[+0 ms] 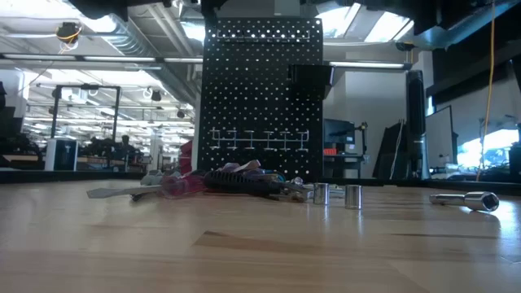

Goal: Hang tools onto peg board
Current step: Hang the black safety goggles on the peg board

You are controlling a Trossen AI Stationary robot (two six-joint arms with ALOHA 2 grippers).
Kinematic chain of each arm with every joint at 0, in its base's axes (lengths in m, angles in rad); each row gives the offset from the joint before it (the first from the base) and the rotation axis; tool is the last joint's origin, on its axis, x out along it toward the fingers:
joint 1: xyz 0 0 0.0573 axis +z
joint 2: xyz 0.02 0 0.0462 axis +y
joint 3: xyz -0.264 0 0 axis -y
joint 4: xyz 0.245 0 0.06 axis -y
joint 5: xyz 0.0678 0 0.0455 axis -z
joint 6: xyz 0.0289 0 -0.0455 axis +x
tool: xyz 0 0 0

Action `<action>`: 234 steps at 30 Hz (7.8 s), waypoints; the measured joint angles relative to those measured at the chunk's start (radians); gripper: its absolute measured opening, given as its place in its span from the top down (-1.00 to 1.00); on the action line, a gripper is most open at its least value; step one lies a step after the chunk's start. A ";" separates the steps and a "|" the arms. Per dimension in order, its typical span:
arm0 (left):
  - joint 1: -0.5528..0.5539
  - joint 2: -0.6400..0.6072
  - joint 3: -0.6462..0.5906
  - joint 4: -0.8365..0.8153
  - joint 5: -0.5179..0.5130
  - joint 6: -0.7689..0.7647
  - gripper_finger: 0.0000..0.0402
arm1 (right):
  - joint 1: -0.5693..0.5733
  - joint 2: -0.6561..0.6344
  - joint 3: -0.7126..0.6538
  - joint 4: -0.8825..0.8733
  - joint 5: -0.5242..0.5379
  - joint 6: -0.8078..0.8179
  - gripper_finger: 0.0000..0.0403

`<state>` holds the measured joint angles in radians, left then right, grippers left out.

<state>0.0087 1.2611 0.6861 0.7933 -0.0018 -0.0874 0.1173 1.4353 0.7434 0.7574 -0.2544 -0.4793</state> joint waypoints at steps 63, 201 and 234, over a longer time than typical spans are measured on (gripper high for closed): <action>0.001 0.152 0.070 0.054 0.098 -0.040 0.56 | 0.000 0.089 0.029 0.002 0.008 0.005 0.89; -0.090 0.082 0.069 -0.053 -0.258 0.351 0.98 | 0.033 0.028 0.247 -0.477 0.261 0.389 0.41; -0.090 0.083 0.068 -0.043 -0.298 0.349 0.94 | 0.033 0.044 0.247 -0.506 0.247 0.318 0.67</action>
<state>-0.0814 1.3441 0.7544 0.7498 -0.2998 0.2615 0.1499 1.4792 0.9903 0.2510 -0.0071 -0.1609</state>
